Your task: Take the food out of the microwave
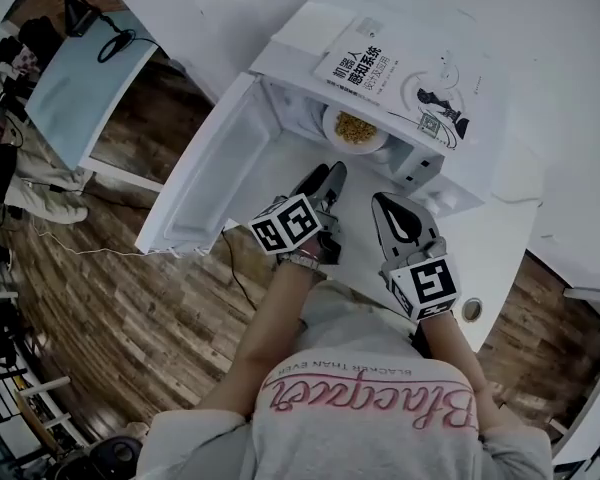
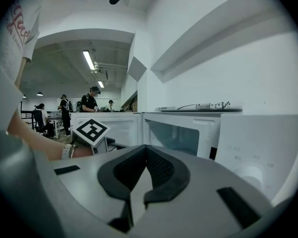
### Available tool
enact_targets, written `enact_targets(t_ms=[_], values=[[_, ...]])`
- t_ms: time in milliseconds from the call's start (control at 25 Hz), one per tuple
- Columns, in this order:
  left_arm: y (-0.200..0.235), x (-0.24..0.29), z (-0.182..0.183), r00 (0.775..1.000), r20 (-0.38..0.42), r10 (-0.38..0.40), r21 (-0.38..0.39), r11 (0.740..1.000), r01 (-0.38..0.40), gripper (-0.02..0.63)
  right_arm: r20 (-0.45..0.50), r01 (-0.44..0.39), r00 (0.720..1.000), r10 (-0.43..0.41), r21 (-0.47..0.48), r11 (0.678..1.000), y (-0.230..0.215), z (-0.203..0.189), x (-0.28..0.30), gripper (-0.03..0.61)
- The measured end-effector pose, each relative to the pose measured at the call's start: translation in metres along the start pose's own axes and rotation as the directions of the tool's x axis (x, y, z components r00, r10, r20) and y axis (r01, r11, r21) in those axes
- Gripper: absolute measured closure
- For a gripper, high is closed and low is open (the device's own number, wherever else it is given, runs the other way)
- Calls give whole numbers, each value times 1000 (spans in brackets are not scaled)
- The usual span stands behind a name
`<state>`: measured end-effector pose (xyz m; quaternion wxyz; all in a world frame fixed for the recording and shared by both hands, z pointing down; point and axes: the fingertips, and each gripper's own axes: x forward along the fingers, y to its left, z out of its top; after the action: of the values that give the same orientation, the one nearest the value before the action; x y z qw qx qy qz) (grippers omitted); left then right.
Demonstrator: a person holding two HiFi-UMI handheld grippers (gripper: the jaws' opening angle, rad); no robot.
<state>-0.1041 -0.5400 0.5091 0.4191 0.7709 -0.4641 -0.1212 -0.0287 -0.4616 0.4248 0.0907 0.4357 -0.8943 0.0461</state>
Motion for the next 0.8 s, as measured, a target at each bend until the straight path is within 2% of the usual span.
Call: enact_targets(t_ms=[160, 280, 360, 560, 800], values=[[17, 22, -1, 1000, 5, -3, -121, 993, 4, 408, -21, -10, 1000, 10, 9, 1000, -4, -9, 13, 568], [33, 40, -1, 1000, 21, 10, -244, 970, -5, 408, -36, -22, 999, 23, 12, 1000, -7, -15, 22, 568], [43, 50, -3, 1000, 18, 26, -295, 955, -19, 408, -45, -27, 999, 27, 18, 999, -11, -19, 28, 568], [56, 68, -9, 998, -2, 55, -340, 939, -53, 408, -68, -32, 997, 35, 36, 999, -16, -29, 35, 568], [67, 79, -12, 994, -34, 104, -351, 930, -110, 408, -80, -30, 996, 34, 51, 998, -21, -38, 38, 568]])
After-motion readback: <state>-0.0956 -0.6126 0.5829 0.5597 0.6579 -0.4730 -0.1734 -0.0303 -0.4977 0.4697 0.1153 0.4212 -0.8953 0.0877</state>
